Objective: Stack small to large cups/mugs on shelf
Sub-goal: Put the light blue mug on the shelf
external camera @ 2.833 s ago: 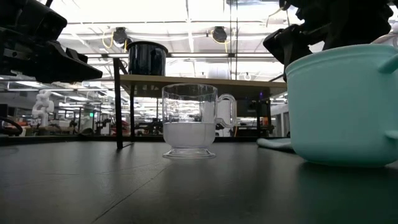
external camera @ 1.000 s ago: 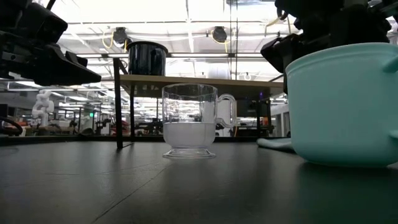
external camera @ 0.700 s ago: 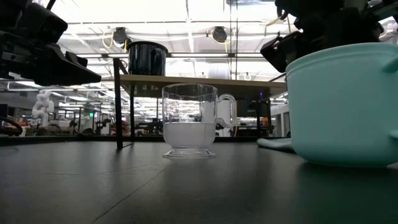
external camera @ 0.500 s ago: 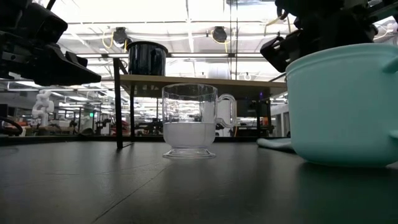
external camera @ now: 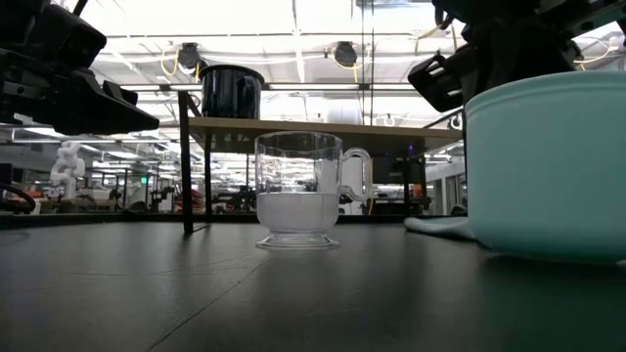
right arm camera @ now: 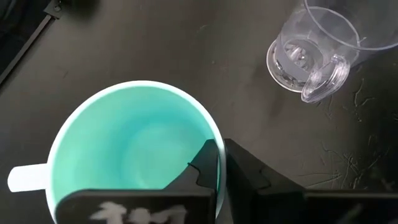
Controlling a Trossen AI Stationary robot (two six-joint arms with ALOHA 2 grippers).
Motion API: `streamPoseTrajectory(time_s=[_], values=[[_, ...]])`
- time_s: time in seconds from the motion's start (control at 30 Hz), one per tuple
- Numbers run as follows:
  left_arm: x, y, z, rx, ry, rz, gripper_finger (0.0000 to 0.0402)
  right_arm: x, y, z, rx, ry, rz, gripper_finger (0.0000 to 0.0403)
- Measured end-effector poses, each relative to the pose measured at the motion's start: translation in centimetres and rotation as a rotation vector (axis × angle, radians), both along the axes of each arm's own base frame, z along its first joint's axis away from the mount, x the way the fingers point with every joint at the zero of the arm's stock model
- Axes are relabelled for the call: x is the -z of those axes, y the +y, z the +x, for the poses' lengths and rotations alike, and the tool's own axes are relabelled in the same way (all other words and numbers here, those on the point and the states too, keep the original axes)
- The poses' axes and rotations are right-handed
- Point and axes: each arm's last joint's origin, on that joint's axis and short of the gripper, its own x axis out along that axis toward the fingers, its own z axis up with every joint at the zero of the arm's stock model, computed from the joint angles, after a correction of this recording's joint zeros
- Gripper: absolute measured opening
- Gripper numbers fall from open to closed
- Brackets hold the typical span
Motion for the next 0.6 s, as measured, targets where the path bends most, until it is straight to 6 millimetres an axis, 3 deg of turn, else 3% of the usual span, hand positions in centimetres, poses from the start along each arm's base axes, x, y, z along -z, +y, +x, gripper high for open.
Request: streamPoseTrajectory(time_s=[0.3,0.6], values=[[0.0,0.0,0.0,-0.001,0.000,0.003,0.0026,-0.8,-0.2,-0.4,0.001,-0.016,0.004,0.0003],[0.0,0.0,0.0,-0.002,0.002,0.008,0.0026,-3.9,-1.0,-2.2,0.007,-0.089,0.036,0.0002]])
